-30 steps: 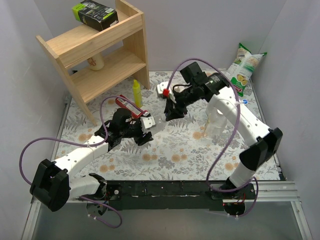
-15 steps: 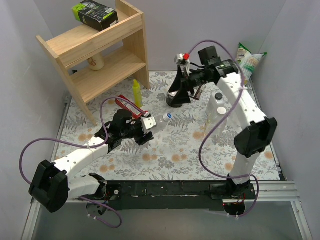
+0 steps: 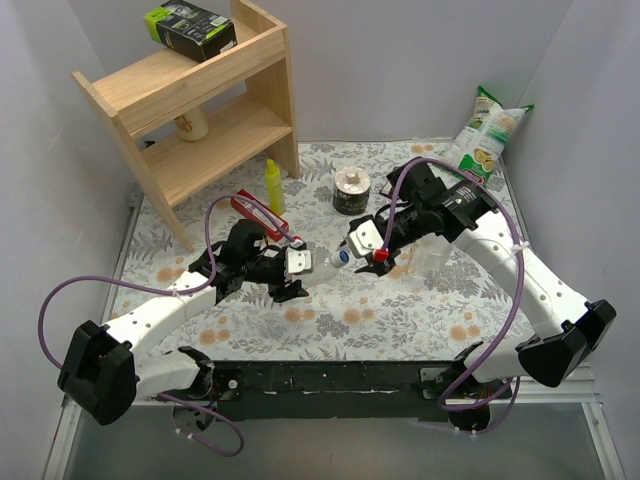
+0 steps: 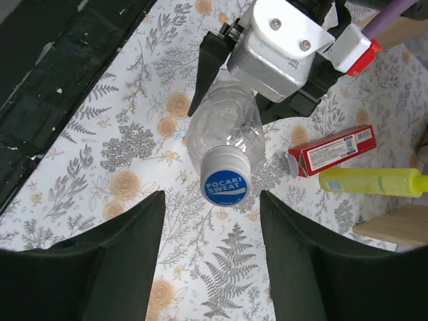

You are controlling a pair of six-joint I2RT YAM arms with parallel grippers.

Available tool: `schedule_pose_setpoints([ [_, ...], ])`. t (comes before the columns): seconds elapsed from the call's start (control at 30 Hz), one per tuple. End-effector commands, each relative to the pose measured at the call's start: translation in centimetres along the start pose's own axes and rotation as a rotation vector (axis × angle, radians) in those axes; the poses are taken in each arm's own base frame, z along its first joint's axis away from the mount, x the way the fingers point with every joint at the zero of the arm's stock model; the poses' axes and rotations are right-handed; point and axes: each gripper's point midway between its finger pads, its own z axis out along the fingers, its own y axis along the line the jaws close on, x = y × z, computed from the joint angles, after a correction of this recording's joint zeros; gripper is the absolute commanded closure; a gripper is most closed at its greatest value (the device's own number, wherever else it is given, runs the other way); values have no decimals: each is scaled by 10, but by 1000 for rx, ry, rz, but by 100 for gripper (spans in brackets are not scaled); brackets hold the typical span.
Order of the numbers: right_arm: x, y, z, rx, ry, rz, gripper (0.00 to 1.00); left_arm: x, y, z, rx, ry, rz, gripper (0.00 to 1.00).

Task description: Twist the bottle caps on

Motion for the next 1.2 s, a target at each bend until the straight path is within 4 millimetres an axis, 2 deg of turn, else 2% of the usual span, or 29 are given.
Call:
schedule_pose_setpoints([
  [0.0, 0, -19, 2, 33, 44, -163, 37, -17, -3, -7, 29, -40, 84, 100],
  [0.13, -6, -22, 6, 21, 33, -179, 43, -15, -5, -8, 28, -37, 83, 100],
  [0.5, -20, -11, 16, -35, 10, -229, 56, -16, -4, -6, 34, -41, 79, 100],
  [0.6, -20, -10, 18, -50, 19, -223, 67, -18, -3, -5, 34, -44, 78, 100],
  [0.63, -19, -10, 18, -54, 25, -213, 80, -18, -3, -5, 31, -45, 77, 100],
  [0.67, -15, -11, 20, -60, 32, -188, 87, -18, -2, -5, 27, -47, 78, 100],
  [0.73, -13, -19, 22, -29, 46, -64, 99, -17, 4, -6, -10, -39, 57, 100],
  [0.77, -6, -31, 28, 4, 52, 28, 99, -26, 14, -7, -63, -69, 82, 100],
  [0.8, 0, -35, 30, 14, 63, 144, 99, -26, 18, -8, -103, -75, 25, 100],
  [0.83, -9, -44, 26, 50, 50, 348, 99, -26, 31, -11, -176, -70, 23, 100],
  [0.87, 9, -51, 37, 29, 69, 502, 99, -38, 44, -14, -245, -108, 48, 100],
  [0.9, 11, -45, 40, -20, 66, 648, 99, -43, 51, -19, -295, -125, 49, 100],
  [0.93, 4, -48, 39, -22, 56, 879, 99, -37, 62, -23, -373, -102, 20, 100],
  [0.97, 23, -46, 45, -41, 62, 1067, 99, -49, 74, -28, -435, -138, 42, 100],
  [1.03, 25, -35, 52, -125, -50, 1340, 99, -51, 87, -33, -508, -134, 30, 100],
  [1.07, 33, -22, 54, -196, -73, 1593, 99, -49, 94, -36, -546, -121, 27, 100],
  [1.13, 26, -20, 51, -260, -148, 1612, 95, -46, 99, -36, -565, -100, 21, 100],
  [1.17, 27, -29, 46, -266, -186, 1610, 84, -40, 101, -36, -576, -79, 19, 100],
])
